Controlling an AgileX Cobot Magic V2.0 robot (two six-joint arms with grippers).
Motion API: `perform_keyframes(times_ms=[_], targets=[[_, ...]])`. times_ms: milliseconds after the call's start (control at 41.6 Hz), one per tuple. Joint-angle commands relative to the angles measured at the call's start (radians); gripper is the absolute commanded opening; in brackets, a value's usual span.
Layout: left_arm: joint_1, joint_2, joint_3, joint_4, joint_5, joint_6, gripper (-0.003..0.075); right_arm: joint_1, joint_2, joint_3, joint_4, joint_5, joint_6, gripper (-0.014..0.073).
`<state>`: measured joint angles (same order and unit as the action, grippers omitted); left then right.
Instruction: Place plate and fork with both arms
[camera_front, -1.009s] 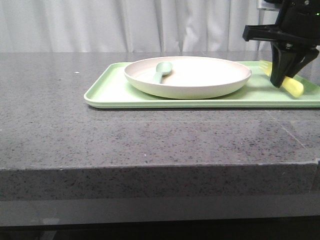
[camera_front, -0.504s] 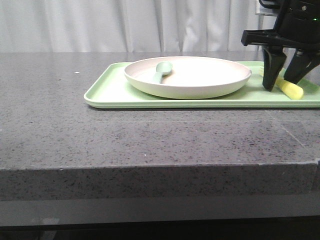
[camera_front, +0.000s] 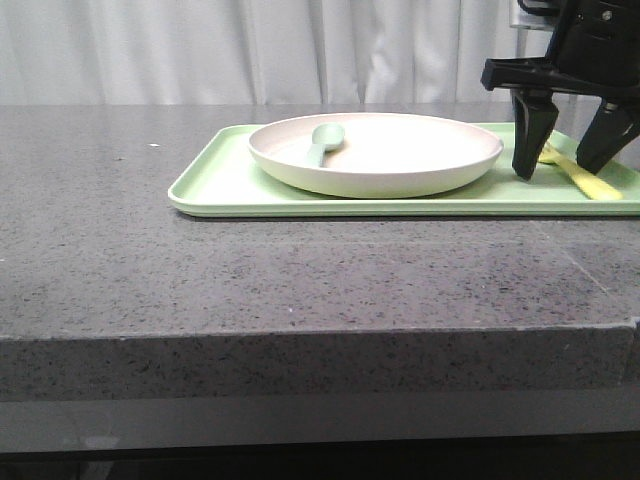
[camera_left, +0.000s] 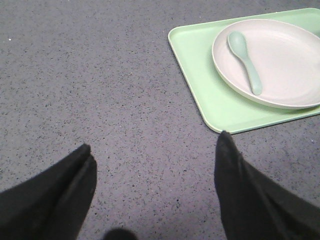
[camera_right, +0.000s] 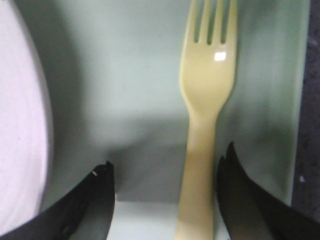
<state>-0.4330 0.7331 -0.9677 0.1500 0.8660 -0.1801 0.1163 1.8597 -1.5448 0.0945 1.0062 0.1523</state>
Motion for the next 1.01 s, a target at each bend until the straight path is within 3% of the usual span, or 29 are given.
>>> perform_keyframes(times_ms=[0, 264, 985], targets=[[-0.007, 0.0, -0.026, 0.007, -0.074, 0.001, 0.0494, -0.004, -0.069, -0.052, -0.017, 0.033, -0.008, 0.047], [-0.007, 0.0, -0.026, 0.007, -0.074, 0.001, 0.0494, -0.004, -0.261, -0.032, -0.039, 0.094, -0.029, 0.0468], [-0.007, 0.0, -0.026, 0.005, -0.071, 0.001, 0.0494, -0.004, -0.982, 0.414, -0.04, 0.041, -0.109, 0.0468]])
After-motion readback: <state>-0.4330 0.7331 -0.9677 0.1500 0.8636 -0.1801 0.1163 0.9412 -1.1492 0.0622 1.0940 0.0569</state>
